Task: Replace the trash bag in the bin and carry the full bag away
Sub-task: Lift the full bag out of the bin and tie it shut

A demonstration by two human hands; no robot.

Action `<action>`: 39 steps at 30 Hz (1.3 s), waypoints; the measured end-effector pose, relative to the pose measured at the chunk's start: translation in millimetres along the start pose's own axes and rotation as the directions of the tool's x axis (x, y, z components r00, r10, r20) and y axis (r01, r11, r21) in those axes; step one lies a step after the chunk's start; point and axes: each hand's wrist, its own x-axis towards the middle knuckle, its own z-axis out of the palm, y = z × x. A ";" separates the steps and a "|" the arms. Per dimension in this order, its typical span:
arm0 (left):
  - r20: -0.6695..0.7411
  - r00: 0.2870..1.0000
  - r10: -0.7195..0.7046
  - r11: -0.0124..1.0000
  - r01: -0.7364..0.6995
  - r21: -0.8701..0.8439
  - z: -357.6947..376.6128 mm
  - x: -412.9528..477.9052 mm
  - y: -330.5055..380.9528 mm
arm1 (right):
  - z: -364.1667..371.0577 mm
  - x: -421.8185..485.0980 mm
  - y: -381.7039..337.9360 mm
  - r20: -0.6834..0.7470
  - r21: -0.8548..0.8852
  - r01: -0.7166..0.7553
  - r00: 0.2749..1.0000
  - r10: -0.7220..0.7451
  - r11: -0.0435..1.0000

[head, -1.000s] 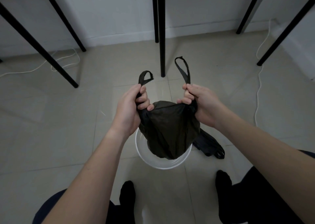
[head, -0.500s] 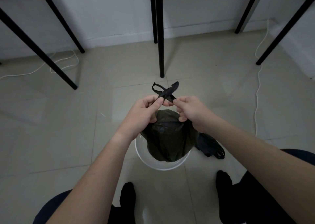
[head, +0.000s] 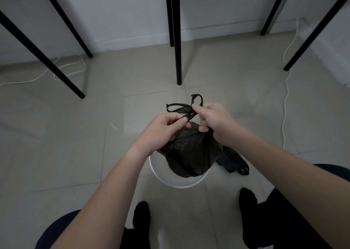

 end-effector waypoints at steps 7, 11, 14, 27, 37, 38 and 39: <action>-0.009 0.992 -0.124 0.990 0.123 -0.069 -10.7 0.1 -0.9 | -9.1 1.2 -7.9 0.164 0.400 -0.211 0.974 0.157 0.892; -0.008 0.983 -0.182 0.919 0.167 -0.356 -20.4 1.8 4.7 | -19.5 -2.4 -21.1 0.229 0.532 -0.270 0.958 0.171 0.802; -0.025 0.969 -0.247 0.804 0.190 -0.563 -20.2 0.3 10.4 | -18.0 -8.3 -26.1 0.266 0.582 -0.286 0.951 0.154 0.761; -0.116 0.946 -0.303 0.650 0.116 -0.751 -30.9 -2.9 22.9 | -15.2 -13.2 -24.3 0.240 -0.473 0.360 0.931 -0.276 0.804; 0.055 0.933 -0.356 0.858 0.349 -0.377 -32.0 -6.9 21.0 | -6.9 -7.9 -9.1 0.101 -0.565 0.471 0.855 -0.509 0.678; 0.059 0.928 -0.368 0.855 0.363 -0.370 -31.5 -6.5 20.1 | -6.7 -7.5 -7.7 0.112 -0.566 0.485 0.846 -0.521 0.666; 0.047 0.927 -0.372 0.854 0.361 -0.375 -31.2 -6.0 19.7 | -6.6 -7.3 -6.5 0.125 -0.567 0.499 0.838 -0.530 0.655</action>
